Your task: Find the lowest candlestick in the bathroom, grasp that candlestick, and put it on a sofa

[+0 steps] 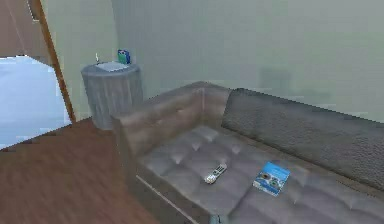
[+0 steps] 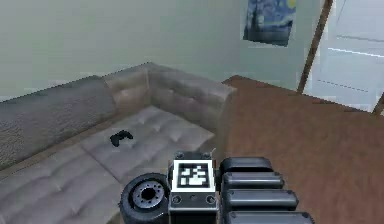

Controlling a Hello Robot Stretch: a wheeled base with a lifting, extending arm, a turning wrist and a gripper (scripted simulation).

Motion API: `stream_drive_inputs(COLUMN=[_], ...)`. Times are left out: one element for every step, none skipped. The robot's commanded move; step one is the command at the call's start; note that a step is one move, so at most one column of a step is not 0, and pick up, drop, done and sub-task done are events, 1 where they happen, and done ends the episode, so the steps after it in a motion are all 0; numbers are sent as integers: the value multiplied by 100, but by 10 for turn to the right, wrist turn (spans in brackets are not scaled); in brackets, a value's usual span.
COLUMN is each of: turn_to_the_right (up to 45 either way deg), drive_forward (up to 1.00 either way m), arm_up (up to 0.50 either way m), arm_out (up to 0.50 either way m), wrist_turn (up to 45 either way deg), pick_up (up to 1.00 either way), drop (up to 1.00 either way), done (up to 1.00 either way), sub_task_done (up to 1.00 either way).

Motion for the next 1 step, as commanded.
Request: stream_drive_inputs(turn_to_the_right=[-450], drive_forward=[0], arm_up=[0], arm_out=[0], wrist_turn=[0], pick_up=[0], drop=[0], done=[0], sub_task_done=[0])
